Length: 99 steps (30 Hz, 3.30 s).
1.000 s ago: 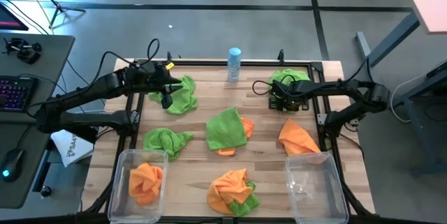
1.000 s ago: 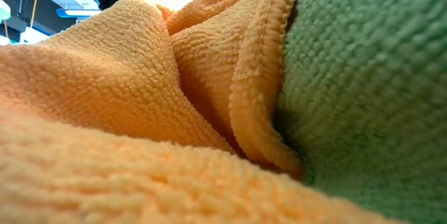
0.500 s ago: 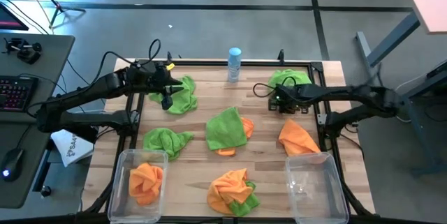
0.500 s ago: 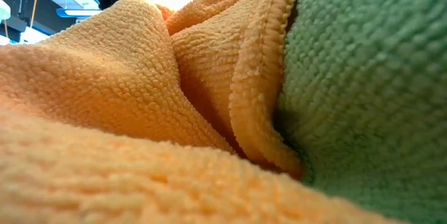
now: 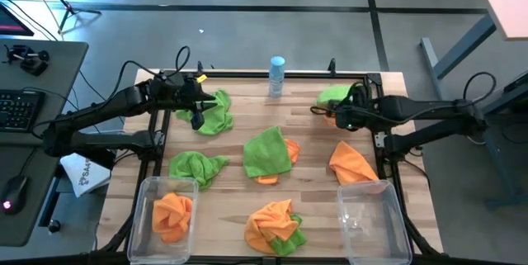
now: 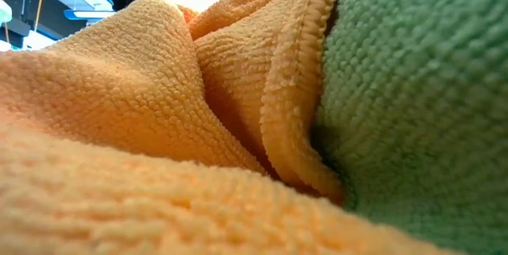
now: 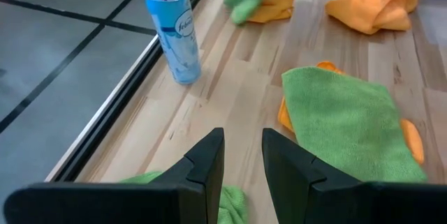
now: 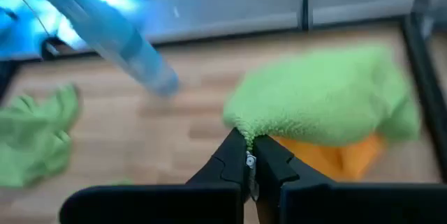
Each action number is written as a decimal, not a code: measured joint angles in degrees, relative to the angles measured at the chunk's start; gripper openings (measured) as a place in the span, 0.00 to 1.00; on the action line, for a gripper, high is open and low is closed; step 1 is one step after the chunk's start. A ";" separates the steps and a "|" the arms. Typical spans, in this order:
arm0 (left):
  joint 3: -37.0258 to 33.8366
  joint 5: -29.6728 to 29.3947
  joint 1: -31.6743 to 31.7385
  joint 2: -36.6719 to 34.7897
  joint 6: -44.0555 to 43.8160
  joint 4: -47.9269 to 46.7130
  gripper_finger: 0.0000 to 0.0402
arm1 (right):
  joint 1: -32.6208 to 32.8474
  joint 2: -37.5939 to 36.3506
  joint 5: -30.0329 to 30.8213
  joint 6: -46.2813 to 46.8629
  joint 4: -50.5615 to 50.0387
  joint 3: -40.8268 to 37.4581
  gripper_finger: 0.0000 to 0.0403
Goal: Sort microfiber towel by color & place in baskets
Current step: Put the green microfiber cloth into the right transparent bin
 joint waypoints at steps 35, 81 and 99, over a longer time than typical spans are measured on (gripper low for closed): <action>-4.90 -0.17 -0.04 0.00 -1.34 -0.16 0.22 | 27.60 12.11 10.24 -31.65 -20.77 60.95 0.00; -5.11 -0.17 -0.04 -0.02 -3.17 0.08 0.22 | 62.27 22.33 -85.91 24.28 -21.16 63.99 0.00; -5.11 -0.42 -0.04 -0.02 -4.66 0.10 0.22 | 63.18 20.73 -54.09 8.94 -21.06 53.76 0.00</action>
